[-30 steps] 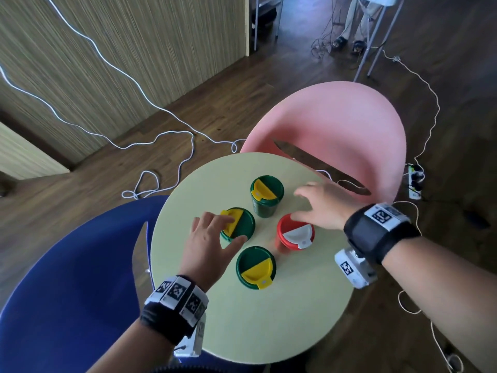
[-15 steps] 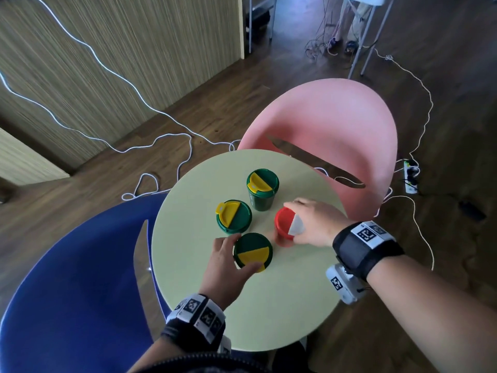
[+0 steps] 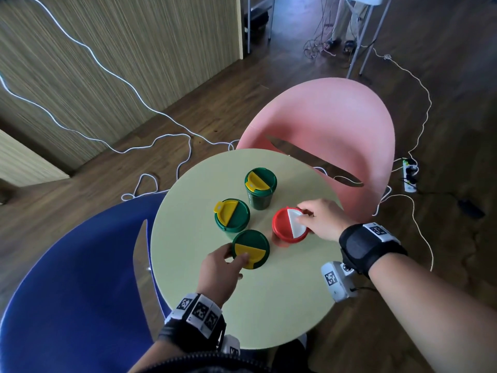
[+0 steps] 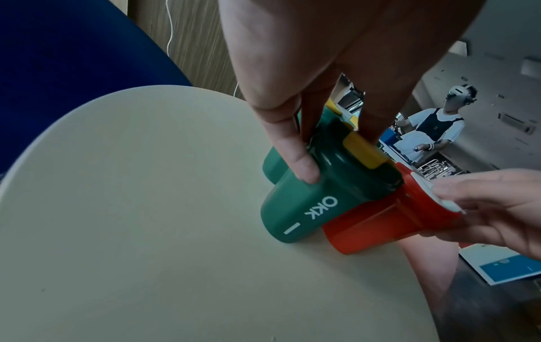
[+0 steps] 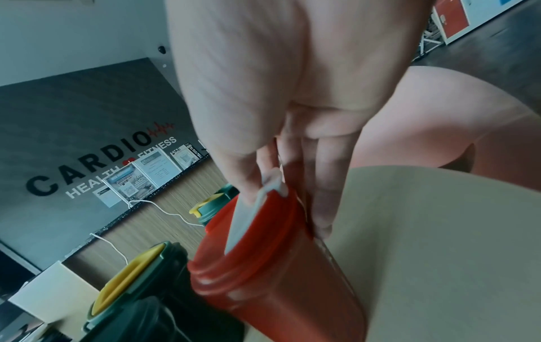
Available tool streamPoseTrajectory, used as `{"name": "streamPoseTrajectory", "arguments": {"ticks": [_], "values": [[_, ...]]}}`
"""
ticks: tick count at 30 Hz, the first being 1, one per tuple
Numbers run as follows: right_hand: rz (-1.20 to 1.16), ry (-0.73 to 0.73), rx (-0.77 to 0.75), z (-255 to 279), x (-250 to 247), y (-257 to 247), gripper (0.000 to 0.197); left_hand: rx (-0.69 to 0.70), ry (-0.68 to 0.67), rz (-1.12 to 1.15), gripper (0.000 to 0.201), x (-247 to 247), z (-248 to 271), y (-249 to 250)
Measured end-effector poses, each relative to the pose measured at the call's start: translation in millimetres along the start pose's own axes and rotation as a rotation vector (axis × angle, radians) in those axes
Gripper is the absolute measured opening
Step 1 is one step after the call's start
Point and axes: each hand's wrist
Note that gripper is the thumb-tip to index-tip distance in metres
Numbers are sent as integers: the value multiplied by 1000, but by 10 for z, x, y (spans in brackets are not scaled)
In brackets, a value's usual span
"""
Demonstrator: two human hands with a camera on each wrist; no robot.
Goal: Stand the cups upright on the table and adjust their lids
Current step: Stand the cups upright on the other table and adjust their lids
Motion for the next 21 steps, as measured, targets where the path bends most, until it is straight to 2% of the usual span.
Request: {"name": "streamPoseTrajectory", "arguments": {"ticks": [3,7,12,17,21], "values": [[24,-25,-38,-27,-29,-28,26,-58,21,105,19,6,-16,30],[41,-47,-44,-64,-55,-77,19,-106,26,216,19,3,-6,89],[44,-85,-58,-45,-86,-148,29,-109,21,178,22,0,-20,143],[28,-81,-66,-38,-56,-179,27,-90,7,85,21,2,-53,168],[23,-72,-50,-69,-19,-160,30,-67,16,4,35,-10,-82,236]]}}
Point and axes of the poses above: each hand's wrist, its own z-axis away from the middle knuckle, its own x-axis out of the palm, y = z × x, and after that the axes turned 5 degrees about z, right-handed
